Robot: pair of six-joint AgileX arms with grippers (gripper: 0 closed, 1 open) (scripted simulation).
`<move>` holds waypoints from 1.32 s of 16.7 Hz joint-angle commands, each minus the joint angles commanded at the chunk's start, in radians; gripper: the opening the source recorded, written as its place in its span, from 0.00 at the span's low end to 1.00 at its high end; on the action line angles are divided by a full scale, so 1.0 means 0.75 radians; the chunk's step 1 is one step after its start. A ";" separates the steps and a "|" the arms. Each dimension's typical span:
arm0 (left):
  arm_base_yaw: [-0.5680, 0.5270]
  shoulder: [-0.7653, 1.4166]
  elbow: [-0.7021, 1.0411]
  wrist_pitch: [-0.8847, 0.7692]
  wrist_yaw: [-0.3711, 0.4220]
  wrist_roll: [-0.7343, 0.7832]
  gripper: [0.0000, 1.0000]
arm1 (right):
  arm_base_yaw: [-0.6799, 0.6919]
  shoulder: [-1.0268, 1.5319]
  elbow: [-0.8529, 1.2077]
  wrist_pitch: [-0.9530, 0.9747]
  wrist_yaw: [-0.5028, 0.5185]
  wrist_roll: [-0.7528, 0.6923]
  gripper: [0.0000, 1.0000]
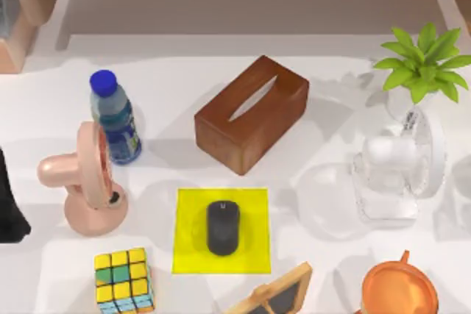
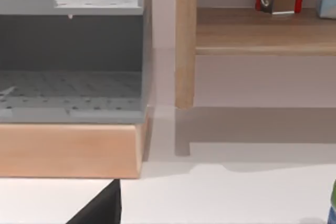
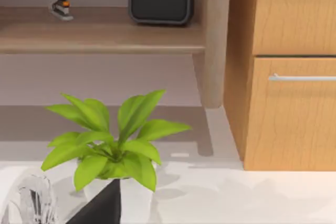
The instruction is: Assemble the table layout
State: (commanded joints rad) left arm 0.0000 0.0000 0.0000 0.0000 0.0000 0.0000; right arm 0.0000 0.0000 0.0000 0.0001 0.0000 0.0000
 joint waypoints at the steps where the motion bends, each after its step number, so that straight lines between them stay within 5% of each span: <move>1: 0.000 0.000 0.000 0.000 0.000 0.000 1.00 | 0.000 0.000 0.000 0.000 0.000 0.000 1.00; 9: -0.063 0.291 0.294 -0.009 -0.056 0.001 1.00 | 0.000 0.000 0.000 0.000 0.000 0.000 1.00; 22: -0.345 1.904 1.972 -0.047 -0.306 0.007 1.00 | 0.000 0.000 0.000 0.000 0.000 0.000 1.00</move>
State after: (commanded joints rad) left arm -0.2586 1.4278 1.4794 -0.0356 -0.2294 0.0053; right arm 0.0000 0.0000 0.0000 0.0001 0.0000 0.0000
